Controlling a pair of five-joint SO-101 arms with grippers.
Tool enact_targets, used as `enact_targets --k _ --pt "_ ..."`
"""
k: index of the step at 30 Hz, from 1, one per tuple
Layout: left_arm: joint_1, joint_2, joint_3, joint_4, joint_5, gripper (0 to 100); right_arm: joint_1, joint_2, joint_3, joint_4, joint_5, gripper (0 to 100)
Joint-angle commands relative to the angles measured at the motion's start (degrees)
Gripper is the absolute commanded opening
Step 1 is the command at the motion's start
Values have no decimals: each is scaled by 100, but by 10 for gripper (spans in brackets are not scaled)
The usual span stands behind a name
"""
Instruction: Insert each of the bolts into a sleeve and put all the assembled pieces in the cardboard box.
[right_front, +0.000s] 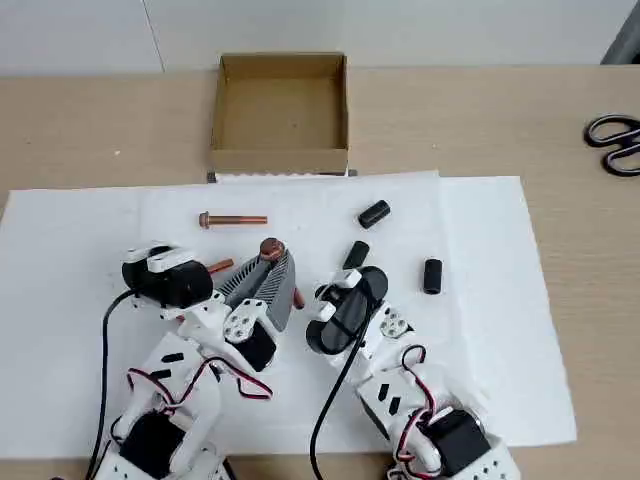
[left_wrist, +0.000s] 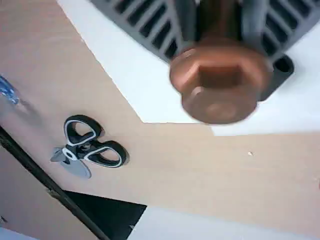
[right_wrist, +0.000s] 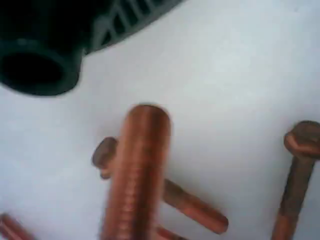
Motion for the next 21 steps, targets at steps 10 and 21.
enact_targets --k 10,21 --pt "26 -70 -48 -176 18 6 -303 -84 105 -136 18 2" --pt "35 -62 145 -185 18 6 -602 -84 79 -136 18 2"
